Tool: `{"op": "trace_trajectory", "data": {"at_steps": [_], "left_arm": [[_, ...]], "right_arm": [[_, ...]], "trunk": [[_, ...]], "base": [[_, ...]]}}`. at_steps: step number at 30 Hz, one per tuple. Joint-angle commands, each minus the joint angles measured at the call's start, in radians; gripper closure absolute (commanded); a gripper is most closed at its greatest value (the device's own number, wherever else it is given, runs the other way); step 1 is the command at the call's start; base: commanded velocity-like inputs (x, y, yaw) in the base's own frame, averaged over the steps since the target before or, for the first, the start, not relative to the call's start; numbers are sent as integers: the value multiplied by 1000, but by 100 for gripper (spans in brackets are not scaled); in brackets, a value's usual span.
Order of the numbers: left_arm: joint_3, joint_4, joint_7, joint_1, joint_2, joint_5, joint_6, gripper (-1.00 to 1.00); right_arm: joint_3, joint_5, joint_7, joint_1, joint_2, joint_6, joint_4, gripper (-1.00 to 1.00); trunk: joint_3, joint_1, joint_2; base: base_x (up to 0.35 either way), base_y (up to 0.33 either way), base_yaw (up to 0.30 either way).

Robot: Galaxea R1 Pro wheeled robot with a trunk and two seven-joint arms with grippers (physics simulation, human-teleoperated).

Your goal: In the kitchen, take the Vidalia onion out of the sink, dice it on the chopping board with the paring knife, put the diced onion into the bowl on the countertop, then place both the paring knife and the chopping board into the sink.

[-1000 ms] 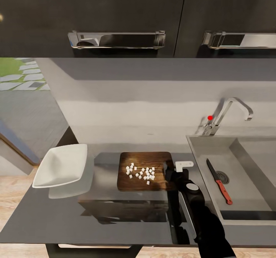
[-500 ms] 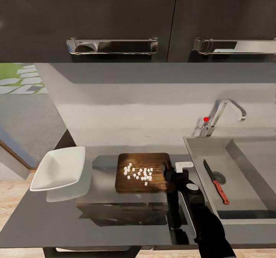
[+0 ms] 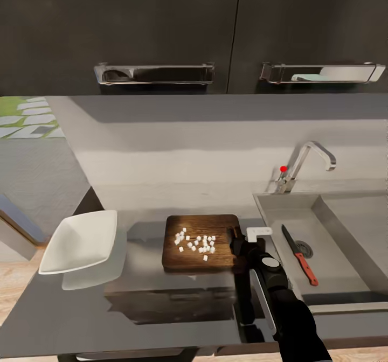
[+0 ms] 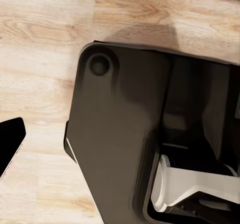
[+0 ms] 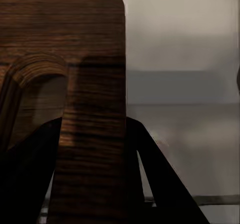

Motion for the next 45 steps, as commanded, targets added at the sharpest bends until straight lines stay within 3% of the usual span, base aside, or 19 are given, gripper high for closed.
{"op": "trace_trajectory", "data": {"at_steps": [1, 14, 45], "left_arm": [[-2, -1, 3, 0, 0, 10, -2, -100], [-2, 0, 3, 0, 0, 10, -2, -100], [-2, 4, 3, 0, 0, 9, -2, -100]], "right_arm": [[1, 7, -2, -1, 0, 7, -1, 100], [2, 6, -2, -1, 0, 10, -4, 100], [3, 6, -2, -1, 0, 30, -4, 100]], "trunk": [[0, 1, -2], [21, 1, -2], [70, 1, -2]], "base": [[0, 246, -81], [0, 277, -83], [-44, 7, -74]]}}
